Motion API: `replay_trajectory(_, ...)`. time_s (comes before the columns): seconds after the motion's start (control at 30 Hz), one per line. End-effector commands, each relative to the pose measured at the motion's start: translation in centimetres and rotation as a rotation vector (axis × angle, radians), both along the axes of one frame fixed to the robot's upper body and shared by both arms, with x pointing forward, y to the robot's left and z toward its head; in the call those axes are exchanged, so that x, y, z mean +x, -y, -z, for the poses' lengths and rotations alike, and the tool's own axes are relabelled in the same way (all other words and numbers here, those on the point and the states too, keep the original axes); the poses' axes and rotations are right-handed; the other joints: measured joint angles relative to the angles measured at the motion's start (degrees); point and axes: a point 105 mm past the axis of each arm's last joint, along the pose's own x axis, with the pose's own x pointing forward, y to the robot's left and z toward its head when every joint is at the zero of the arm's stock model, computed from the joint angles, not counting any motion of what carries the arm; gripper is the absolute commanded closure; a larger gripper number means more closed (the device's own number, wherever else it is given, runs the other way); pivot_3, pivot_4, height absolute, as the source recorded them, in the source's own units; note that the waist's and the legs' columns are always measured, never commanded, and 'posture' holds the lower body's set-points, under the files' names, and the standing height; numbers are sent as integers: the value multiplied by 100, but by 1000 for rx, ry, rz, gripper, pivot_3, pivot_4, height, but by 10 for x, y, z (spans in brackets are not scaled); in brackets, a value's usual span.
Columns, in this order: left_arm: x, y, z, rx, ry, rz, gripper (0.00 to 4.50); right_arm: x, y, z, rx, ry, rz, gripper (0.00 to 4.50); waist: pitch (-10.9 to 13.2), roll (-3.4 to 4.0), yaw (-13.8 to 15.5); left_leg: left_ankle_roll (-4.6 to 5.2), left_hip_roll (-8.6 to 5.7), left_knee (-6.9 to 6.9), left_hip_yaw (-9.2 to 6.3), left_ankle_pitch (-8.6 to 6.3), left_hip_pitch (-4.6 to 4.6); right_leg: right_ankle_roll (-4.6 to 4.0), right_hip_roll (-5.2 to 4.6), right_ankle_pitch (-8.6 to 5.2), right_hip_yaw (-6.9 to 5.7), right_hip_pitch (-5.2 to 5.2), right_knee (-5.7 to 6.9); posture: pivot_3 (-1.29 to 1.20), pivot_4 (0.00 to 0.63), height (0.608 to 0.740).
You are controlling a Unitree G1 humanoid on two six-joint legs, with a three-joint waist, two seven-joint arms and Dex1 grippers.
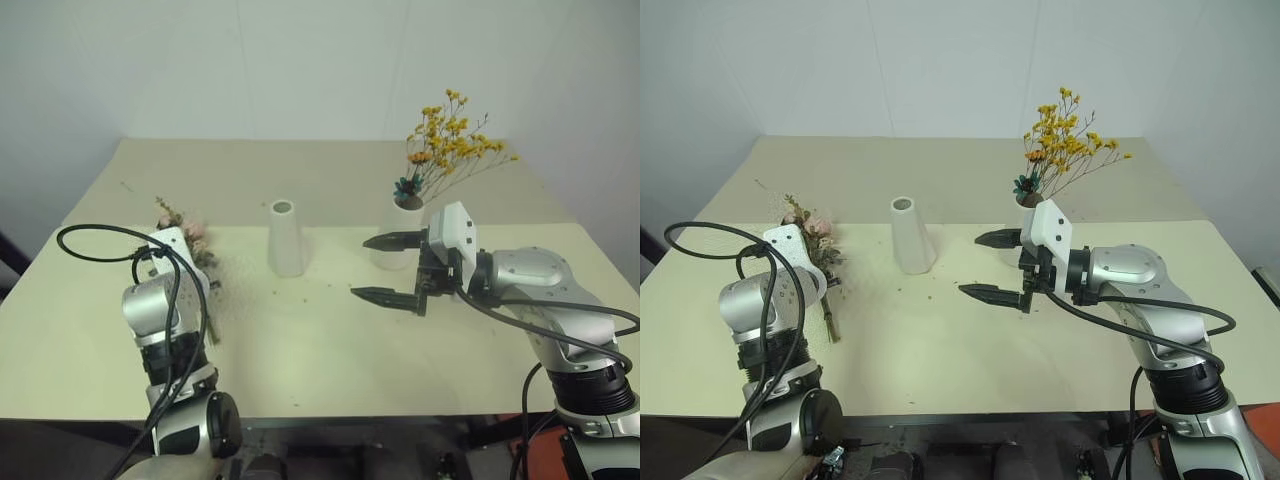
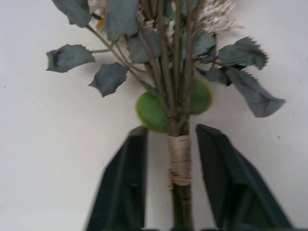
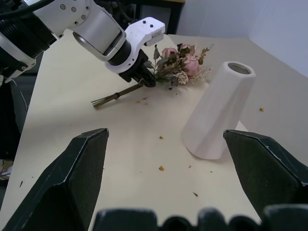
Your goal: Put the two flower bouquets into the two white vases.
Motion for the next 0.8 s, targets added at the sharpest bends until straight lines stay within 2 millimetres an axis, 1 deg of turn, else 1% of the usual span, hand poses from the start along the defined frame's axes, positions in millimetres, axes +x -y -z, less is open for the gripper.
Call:
replay_trajectory(0.03,5,0,-16,-21,59,-4,4207,-4,1,-10,3,50,1,0,0,0,0,0,0,0,0,0,0,0,0,0,0,0,0,0,150,740)
replay_trajectory(0.07,5,0,-14,-39,55,-10,4398,-4,2,-10,4,50,3,0,0,0,-3,0,0,0,0,0,0,0,0,0,0,0,0,0,150,740)
replay_trajectory(0.17,6,-1,-13,-57,56,-18,4398,-3,2,-9,4,50,7,0,0,0,-4,0,0,0,0,0,1,1,0,0,0,0,1,0,150,740)
replay_trajectory(0.27,9,-7,-22,-73,92,-40,4398,-2,2,-9,4,53,11,0,0,0,-2,0,0,0,0,0,1,1,0,0,0,0,1,0,150,740)
replay_trajectory(0.3,11,-9,-29,-78,122,-54,4398,-2,2,-9,5,54,12,0,0,0,-2,0,0,0,0,0,1,1,0,0,0,0,0,0,150,740)
replay_trajectory(0.37,17,-15,-56,-43,244,-66,4398,-2,2,-9,6,57,15,0,0,-1,-2,0,0,0,0,0,0,1,0,0,0,-1,0,0,150,740)
replay_trajectory(0.4,20,-17,-77,-38,364,-61,4398,-1,3,-9,8,59,18,0,0,0,-5,-1,0,0,0,0,-2,1,0,0,0,-2,0,0,150,740)
replay_trajectory(0.47,18,-19,-117,68,590,-41,4398,-1,3,-9,11,66,27,0,0,-1,-5,-2,1,0,0,0,-3,-16,0,11,0,-4,-1,0,150,740)
replay_trajectory(0.5,19,-19,-134,93,672,-21,4398,-1,3,-10,17,71,34,0,0,-1,-2,-6,1,0,0,1,-6,-23,0,15,0,-6,-2,0,150,740)
replay_trajectory(0.53,19,-19,-144,108,715,-6,4398,0,4,-11,21,75,38,0,0,-1,0,-17,2,-1,0,3,-9,-27,0,17,0,-9,-2,0,150,740)
replay_trajectory(0.6,18,-19,-175,134,873,38,4398,1,6,-15,51,87,71,0,0,-1,7,-18,0,0,1,3,-8,-27,-2,18,0,-8,0,0,150,740)
replay_trajectory(0.63,17,-19,-184,158,924,52,4398,2,7,-16,63,90,83,0,0,0,7,-19,1,0,1,3,-8,-26,-1,19,0,-7,-2,0,150,740)
replay_trajectory(0.67,15,-15,-199,155,1016,94,4398,5,8,-17,73,101,114,0,0,-1,9,-19,0,0,1,3,-7,-25,-2,19,0,-6,-2,0,150,740)
replay_trajectory(0.7,13,-13,-207,151,1073,121,4398,6,9,-18,79,108,133,0,0,-1,12,-19,1,0,1,4,-6,-25,-2,19,0,-5,-2,0,150,740)
replay_trajectory(0.73,7,-8,-222,37,1195,207,4398,9,10,-18,87,109,161,0,0,0,18,-19,1,0,1,4,-7,-25,-1,19,0,-5,-3,0,150,740)
replay_trajectory(0.8,-9,-5,-250,-17,1420,343,4398,13,12,-14,88,110,205,0,0,-1,26,-19,1,0,1,4,-9,-25,-2,19,-1,-6,-4,0,150,740)
